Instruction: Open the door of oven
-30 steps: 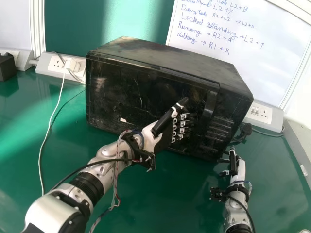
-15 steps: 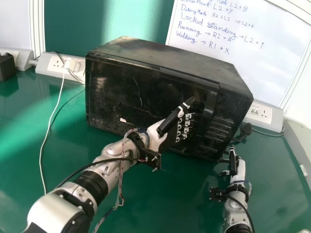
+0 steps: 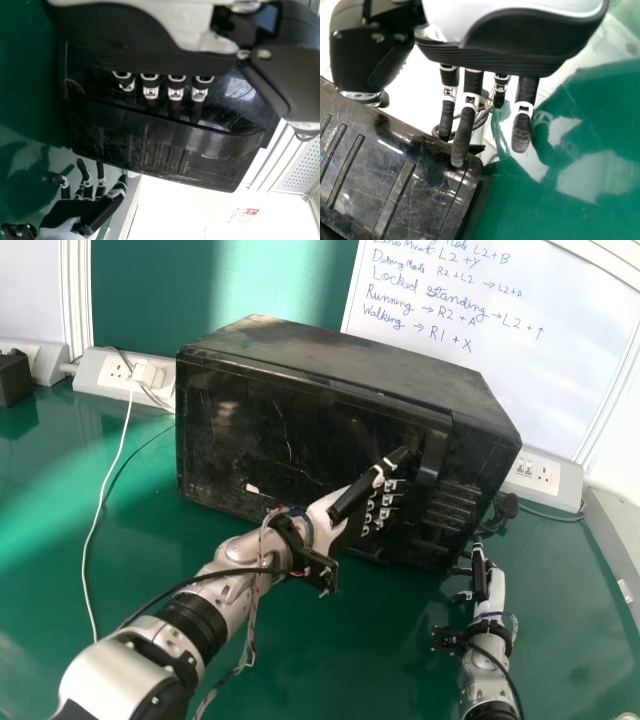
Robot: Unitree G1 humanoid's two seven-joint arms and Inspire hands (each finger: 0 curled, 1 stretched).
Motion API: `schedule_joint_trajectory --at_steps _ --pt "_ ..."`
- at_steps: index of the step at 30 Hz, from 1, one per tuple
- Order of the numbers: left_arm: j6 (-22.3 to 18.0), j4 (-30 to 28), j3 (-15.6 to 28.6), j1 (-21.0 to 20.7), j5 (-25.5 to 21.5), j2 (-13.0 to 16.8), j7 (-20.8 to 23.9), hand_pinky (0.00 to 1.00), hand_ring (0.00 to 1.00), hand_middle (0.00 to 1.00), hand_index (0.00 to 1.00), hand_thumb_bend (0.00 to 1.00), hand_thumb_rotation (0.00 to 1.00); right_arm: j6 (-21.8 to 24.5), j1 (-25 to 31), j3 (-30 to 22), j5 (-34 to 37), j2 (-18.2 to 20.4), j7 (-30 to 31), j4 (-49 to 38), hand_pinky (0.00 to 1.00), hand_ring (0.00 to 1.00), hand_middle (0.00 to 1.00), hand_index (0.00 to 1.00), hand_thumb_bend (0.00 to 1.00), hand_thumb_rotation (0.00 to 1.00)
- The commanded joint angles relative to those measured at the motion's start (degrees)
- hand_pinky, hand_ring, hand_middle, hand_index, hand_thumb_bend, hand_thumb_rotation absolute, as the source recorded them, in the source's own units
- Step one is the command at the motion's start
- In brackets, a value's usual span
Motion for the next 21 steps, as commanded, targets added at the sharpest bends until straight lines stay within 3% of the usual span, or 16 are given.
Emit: schedule_joint_trajectory --at_steps 1,12,17,21 --pt "-0.2 0.6 0.1 -1.4 0.3 -1.2 -0.5 0.90 0.93 0.94 0.94 1.00 0.99 -0.7 0.3 0.3 -0.4 0.4 0.7 0.4 0.20 0.24 0.39 0.65 0.69 1.00" --pt "0.2 1.0 0.0 -2.3 0.9 -1.9 -1.4 0.87 0.91 0.94 0.95 1.00 0.98 -0.2 0.2 -0.5 0.3 0.8 0.5 0.5 0.19 0.24 0.38 0.65 0.77 1.00" --pt "0.4 1.2 -1.7 -3.3 3.0 -1.3 -3.9 0.83 0.85 0.86 0.92 1.00 0.98 -0.5 0.2 -0.7 0.6 0.8 0.7 0.4 0.19 0.24 0.38 0.64 0.75 1.00" --pt "0.3 1.3 -1.9 -3.8 4.1 -1.4 -4.1 0.81 0.83 0.86 0.90 1.00 0.98 -0.7 0.3 -1.1 1.0 0.9 1.1 0.4 0.19 0.24 0.38 0.64 0.73 1.00"
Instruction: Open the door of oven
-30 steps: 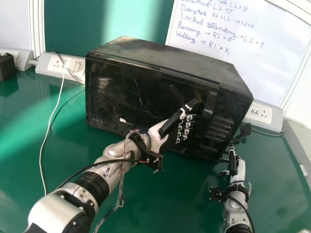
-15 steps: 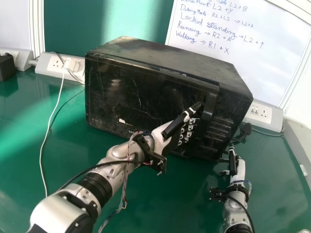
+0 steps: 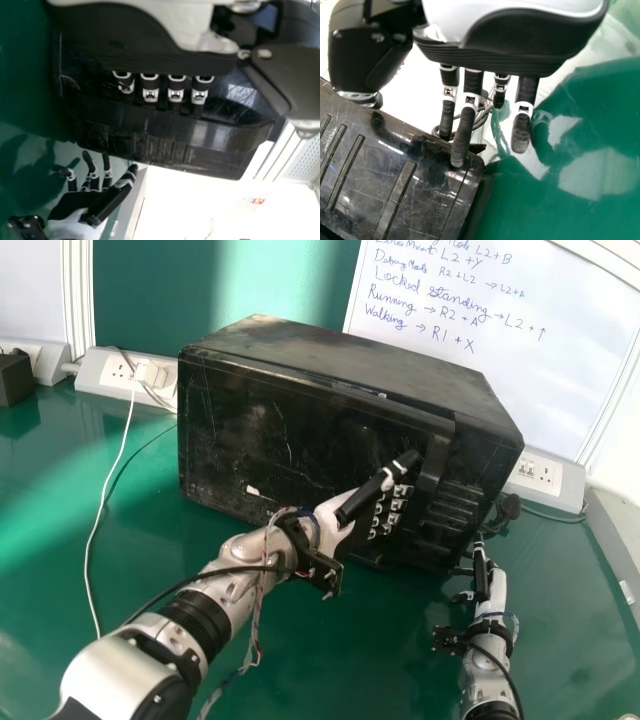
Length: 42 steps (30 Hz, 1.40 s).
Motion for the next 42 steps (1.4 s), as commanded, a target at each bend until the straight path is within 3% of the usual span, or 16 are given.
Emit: schedule_joint_trajectory --at_steps 1,8,20,28,32,37,42 --pt "0.0 0.5 -1.2 -2.0 1.2 -1.5 -1.3 0.81 0.83 0.86 0.90 1.00 0.98 -0.6 0.3 0.0 0.3 0.8 1.1 0.4 0.19 0.24 0.38 0.65 0.73 1.00" --pt "0.6 0.6 -1.8 -2.5 2.5 -2.1 -0.2 0.78 0.81 0.88 0.90 1.00 1.00 -0.9 0.4 0.2 -0.1 0.8 0.7 0.3 0.19 0.24 0.37 0.63 0.76 1.00" --pt "1.0 0.8 -2.3 -2.6 3.2 -2.3 -1.6 0.71 0.75 0.79 0.89 1.00 1.00 -0.9 0.3 0.3 -0.1 0.9 0.6 0.3 0.19 0.24 0.38 0.64 0.74 1.00" --pt "0.5 0.8 -2.9 -2.5 4.2 -2.3 -1.0 0.60 0.62 0.73 0.88 1.00 1.00 -0.8 0.3 0.3 0.0 0.9 0.7 0.3 0.19 0.24 0.38 0.65 0.69 1.00" --pt "0.4 0.8 -3.0 -2.4 4.6 -2.3 -1.3 0.52 0.61 0.71 0.88 1.00 1.00 -0.7 0.3 0.9 -0.6 0.8 0.1 0.3 0.19 0.24 0.38 0.65 0.67 1.00" --pt "1.5 0.8 -1.7 -2.4 3.3 -2.8 -1.1 0.35 0.43 0.56 0.81 1.00 0.98 -0.4 0.1 0.6 -0.2 1.0 0.1 0.4 0.19 0.24 0.38 0.66 0.68 1.00" --pt "1.3 0.7 -0.8 -2.2 2.6 -3.3 -0.6 0.27 0.33 0.43 0.68 1.00 0.95 -0.5 0.1 0.3 0.1 1.2 0.2 0.4 0.19 0.25 0.38 0.63 0.73 1.00"
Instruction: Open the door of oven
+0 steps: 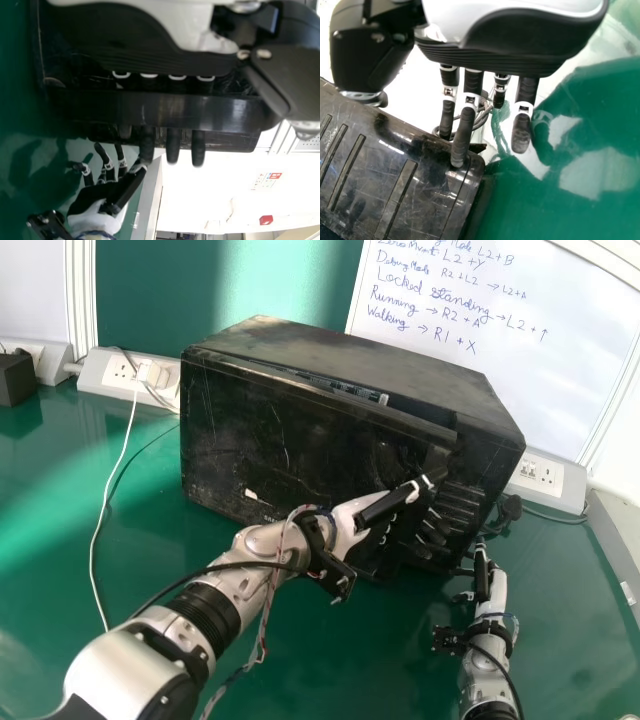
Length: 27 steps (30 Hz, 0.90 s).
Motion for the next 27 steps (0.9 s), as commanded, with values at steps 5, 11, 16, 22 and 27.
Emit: schedule_joint_trajectory --at_steps 5,11,16,22,27 --pt "-0.2 0.3 0.2 -0.4 -0.3 -2.1 -0.4 0.24 0.29 0.39 0.57 1.00 0.95 -0.7 0.1 0.9 -0.8 0.9 0.7 0.3 0.19 0.25 0.38 0.63 0.70 1.00" --pt "-0.9 0.1 -0.5 -0.3 0.3 -2.0 0.5 0.19 0.25 0.34 0.42 1.00 0.94 -0.8 0.1 0.9 -0.6 1.0 0.5 0.3 0.19 0.24 0.37 0.63 0.73 1.00" --pt "-1.8 -0.1 -0.6 0.1 0.3 -2.0 0.9 0.16 0.22 0.31 0.35 1.00 0.93 -0.5 -0.1 0.8 -0.3 1.0 0.9 0.3 0.19 0.24 0.37 0.64 0.72 1.00" --pt "-3.4 -0.8 -1.8 1.0 0.9 -2.1 1.1 0.14 0.19 0.27 0.31 1.00 0.92 -0.3 -0.2 1.1 -0.5 0.8 0.8 0.3 0.19 0.24 0.38 0.63 0.69 1.00" --pt "-3.0 -1.5 -2.2 0.8 0.6 -2.1 0.5 0.12 0.17 0.25 0.30 1.00 0.91 -0.3 -0.2 1.1 -0.6 0.8 0.4 0.4 0.19 0.24 0.37 0.63 0.73 1.00"
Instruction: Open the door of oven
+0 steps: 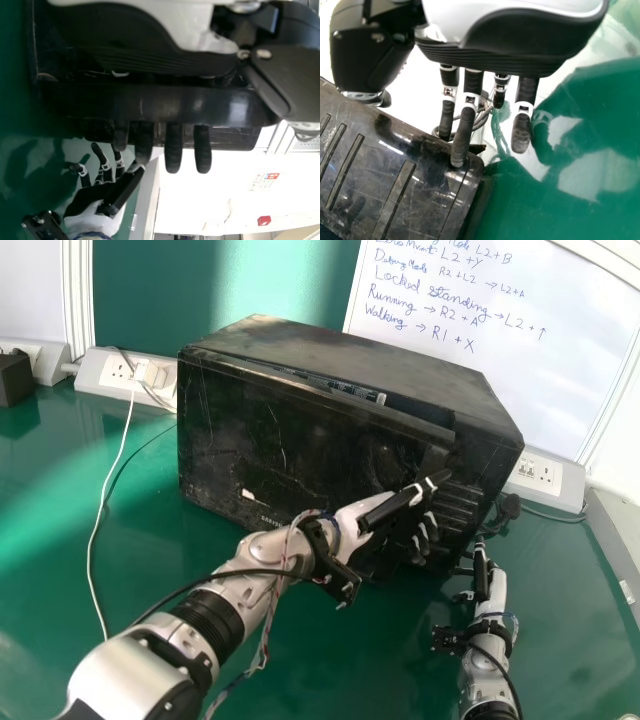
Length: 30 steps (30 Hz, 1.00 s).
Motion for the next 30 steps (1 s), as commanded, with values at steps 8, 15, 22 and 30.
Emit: schedule_joint_trajectory --at_steps 8,15,22,30 --pt "-1.1 -2.5 -0.6 0.4 -0.7 -1.7 -0.8 0.08 0.12 0.18 0.23 1.00 0.92 -0.1 0.0 0.5 -0.4 0.7 1.0 0.4 0.19 0.25 0.39 0.64 0.71 1.00" --pt "-3.0 -4.3 -0.9 1.7 -0.9 -1.2 -0.7 0.07 0.12 0.18 0.21 1.00 0.95 -0.6 0.3 0.3 0.1 0.9 1.3 0.3 0.19 0.24 0.39 0.63 0.68 1.00" --pt "-2.3 -6.8 -0.2 3.1 -2.3 0.2 -2.3 0.06 0.11 0.17 0.21 1.00 0.97 -0.5 0.2 0.2 0.0 1.0 1.3 0.3 0.19 0.24 0.38 0.63 0.69 1.00" --pt "-1.6 -9.7 -1.4 4.2 -2.1 2.5 -6.9 0.07 0.12 0.18 0.23 1.00 0.94 -0.7 0.3 0.4 -0.3 0.7 1.3 0.4 0.20 0.24 0.38 0.63 0.68 1.00"
